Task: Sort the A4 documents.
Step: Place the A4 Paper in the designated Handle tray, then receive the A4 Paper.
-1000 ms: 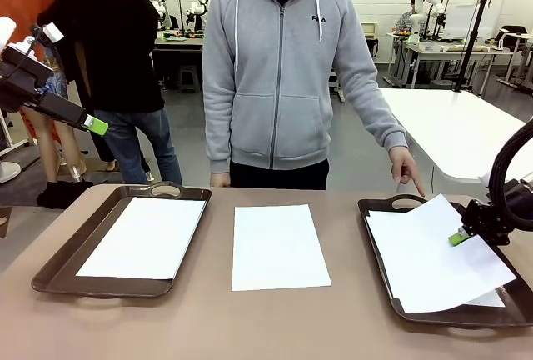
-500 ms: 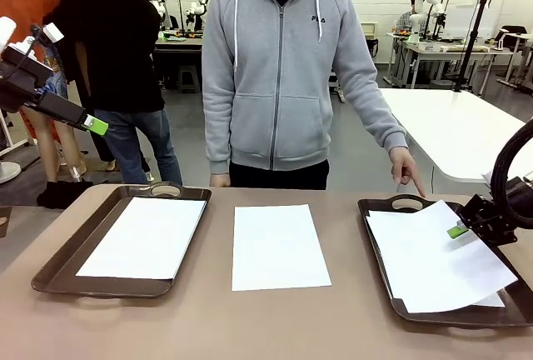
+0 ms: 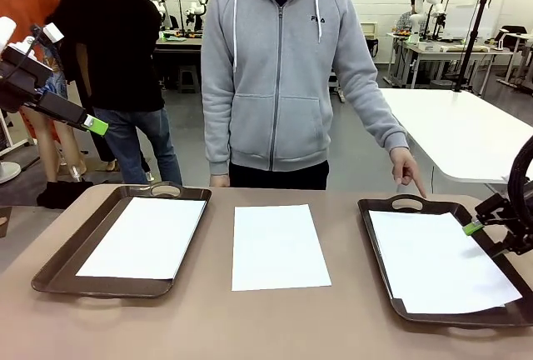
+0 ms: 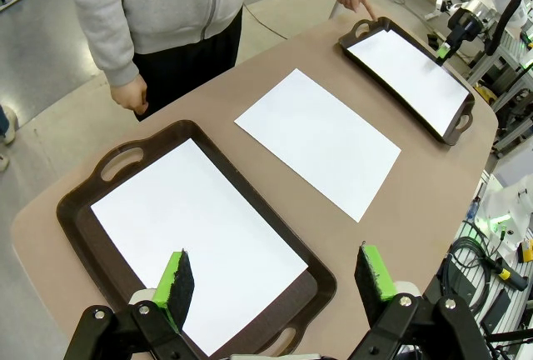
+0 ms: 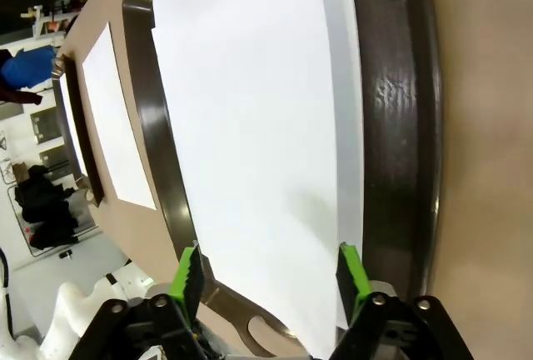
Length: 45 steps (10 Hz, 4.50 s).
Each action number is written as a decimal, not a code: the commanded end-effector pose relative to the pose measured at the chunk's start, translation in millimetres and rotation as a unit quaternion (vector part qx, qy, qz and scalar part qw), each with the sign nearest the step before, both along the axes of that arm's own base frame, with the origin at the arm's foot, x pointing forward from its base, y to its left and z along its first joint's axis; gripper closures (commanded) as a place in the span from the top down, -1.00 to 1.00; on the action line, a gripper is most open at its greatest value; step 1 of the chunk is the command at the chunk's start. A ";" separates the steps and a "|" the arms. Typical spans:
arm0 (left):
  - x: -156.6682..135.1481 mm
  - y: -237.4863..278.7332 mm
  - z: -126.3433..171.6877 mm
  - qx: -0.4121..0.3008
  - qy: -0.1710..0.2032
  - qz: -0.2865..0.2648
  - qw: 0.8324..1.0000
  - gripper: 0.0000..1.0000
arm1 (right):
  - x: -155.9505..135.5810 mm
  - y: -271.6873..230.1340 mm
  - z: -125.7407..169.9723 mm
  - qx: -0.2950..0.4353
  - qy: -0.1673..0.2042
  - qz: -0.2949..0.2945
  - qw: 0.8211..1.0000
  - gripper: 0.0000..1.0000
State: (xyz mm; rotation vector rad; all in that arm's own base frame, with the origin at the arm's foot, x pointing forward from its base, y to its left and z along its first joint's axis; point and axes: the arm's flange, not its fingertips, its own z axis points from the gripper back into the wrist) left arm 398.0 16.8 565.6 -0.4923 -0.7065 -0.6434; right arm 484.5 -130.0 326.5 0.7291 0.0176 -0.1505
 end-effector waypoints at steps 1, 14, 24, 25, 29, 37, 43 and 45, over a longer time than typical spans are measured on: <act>-0.3 -1.2 0.0 0.003 0.000 0.000 1.000 1.00 | -12.1 2.4 0.5 -0.012 0.008 -0.015 1.000 1.00; -0.3 -1.2 0.0 0.003 0.000 0.000 1.000 1.00 | -9.4 -2.7 -1.5 0.000 0.003 -0.008 1.000 1.00; -0.3 -1.2 0.0 0.003 0.000 0.000 1.000 1.00 | -9.4 -2.7 -1.5 0.000 0.003 -0.008 1.000 1.00; -0.3 -1.2 0.0 0.003 0.000 0.000 1.000 1.00 | -8.4 -2.6 -1.5 0.000 0.000 -0.013 1.000 1.00; -0.3 -1.2 0.0 0.003 0.000 0.000 1.000 1.00 | -1.3 43.8 43.0 -0.037 -0.084 0.073 0.993 1.00; -0.3 -1.2 0.0 0.003 0.000 0.000 1.000 1.00 | -3.0 152.8 215.2 -0.096 -0.344 0.281 0.891 1.00; -0.3 -1.2 0.0 0.003 0.000 0.000 1.000 1.00 | -24.5 192.9 256.0 -0.062 -0.419 0.346 0.837 1.00; -0.3 -1.2 0.0 0.003 0.000 0.000 1.000 1.00 | -23.0 199.6 259.2 -0.056 -0.425 0.348 0.834 1.00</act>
